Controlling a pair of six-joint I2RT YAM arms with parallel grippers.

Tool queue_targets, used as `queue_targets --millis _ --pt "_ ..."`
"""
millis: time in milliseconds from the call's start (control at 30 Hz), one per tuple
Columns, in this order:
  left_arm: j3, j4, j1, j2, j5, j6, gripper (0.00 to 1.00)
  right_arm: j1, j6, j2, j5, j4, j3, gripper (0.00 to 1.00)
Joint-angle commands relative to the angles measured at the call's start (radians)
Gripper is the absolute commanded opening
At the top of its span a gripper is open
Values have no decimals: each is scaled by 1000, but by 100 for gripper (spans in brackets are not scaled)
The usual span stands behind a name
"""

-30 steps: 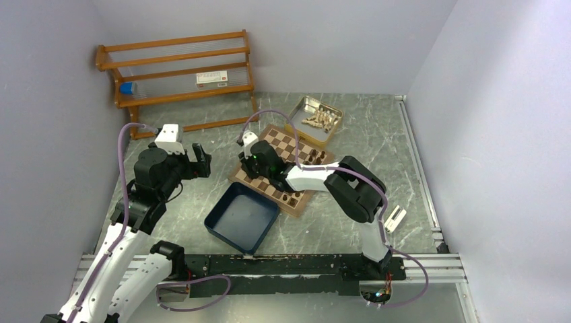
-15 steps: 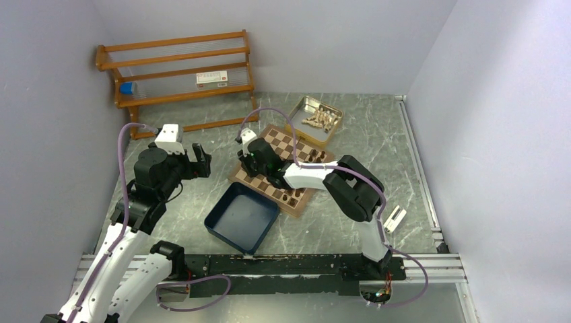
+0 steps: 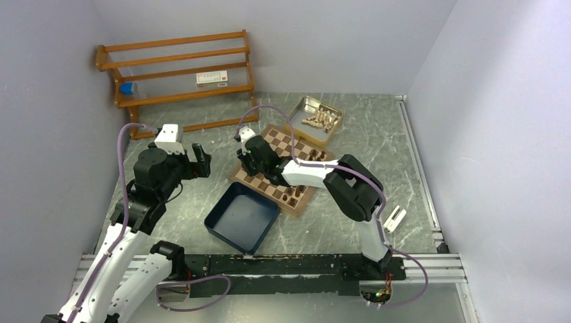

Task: Set up the chess pieces on the board
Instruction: Place the chess piece on the chessboard.

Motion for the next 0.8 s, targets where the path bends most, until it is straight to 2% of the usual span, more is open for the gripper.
queue_targets --millis 0,333,633,767 --pt "-2 24 7 -11 9 3 98 -2 7 25 24 -58 22 16" --pt "0 21 7 -17 9 2 98 -2 16 31 0 -60 28 22" --pt "-1 21 7 -19 9 -1 97 -2 25 35 -7 -59 39 37" --pt "-1 22 7 -15 10 -1 98 -2 25 32 -12 -56 42 41"
